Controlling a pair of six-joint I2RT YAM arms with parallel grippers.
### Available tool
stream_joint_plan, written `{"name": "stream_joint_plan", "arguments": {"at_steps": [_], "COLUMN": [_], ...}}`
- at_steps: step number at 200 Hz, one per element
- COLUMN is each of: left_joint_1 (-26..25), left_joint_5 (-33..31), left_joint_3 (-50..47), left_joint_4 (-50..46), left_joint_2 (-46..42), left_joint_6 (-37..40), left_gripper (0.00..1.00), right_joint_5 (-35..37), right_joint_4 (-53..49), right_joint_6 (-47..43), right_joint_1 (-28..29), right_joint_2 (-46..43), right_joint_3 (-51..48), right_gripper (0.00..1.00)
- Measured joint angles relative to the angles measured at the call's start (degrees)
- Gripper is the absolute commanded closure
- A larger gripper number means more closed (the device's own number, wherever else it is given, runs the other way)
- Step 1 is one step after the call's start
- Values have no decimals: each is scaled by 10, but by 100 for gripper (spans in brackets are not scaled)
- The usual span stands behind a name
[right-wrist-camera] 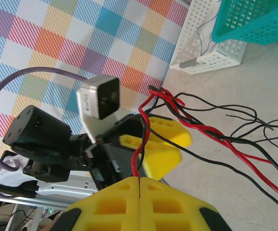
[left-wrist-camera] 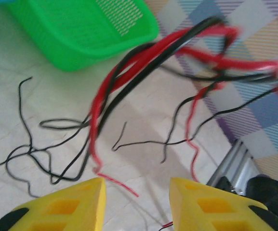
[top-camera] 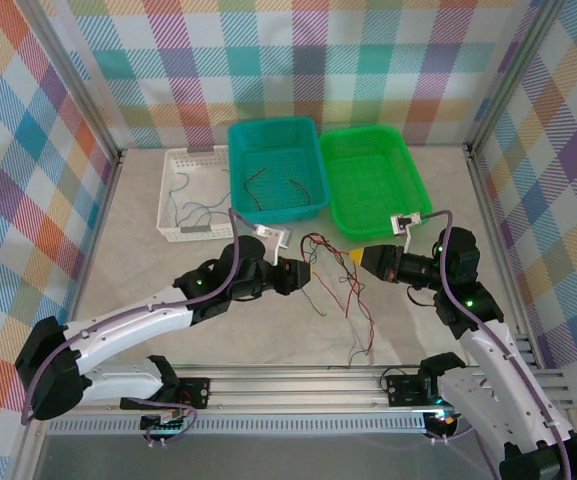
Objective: Untangle the cables
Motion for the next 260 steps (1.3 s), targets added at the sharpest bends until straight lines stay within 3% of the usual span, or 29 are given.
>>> {"name": "stream_joint_plan", "arguments": {"at_steps": [47, 124, 172, 260], "left_joint_1": [-2, -13, -14, -14], "left_joint_5": [-9, -111, -141, -159], "left_joint_3": [16, 69, 90, 78], "left_joint_4": [-28, -137, -148, -149], "left_joint_2": [10, 57, 72, 33], "left_joint_6": [-2, 4, -5, -6], "left_gripper": [62, 68, 100, 100], "right_joint_5": [-1, -1, -1, 21], "right_joint_4": [0, -1, -1, -26], "right_joint_6": [0, 2, 2, -2], "right_joint_1": [4, 10, 17, 18], "right_joint_2": [-2, -8, -10, -28], "right_joint_3": [1, 8, 8, 8], "right_gripper": [100, 100, 100, 100]}}
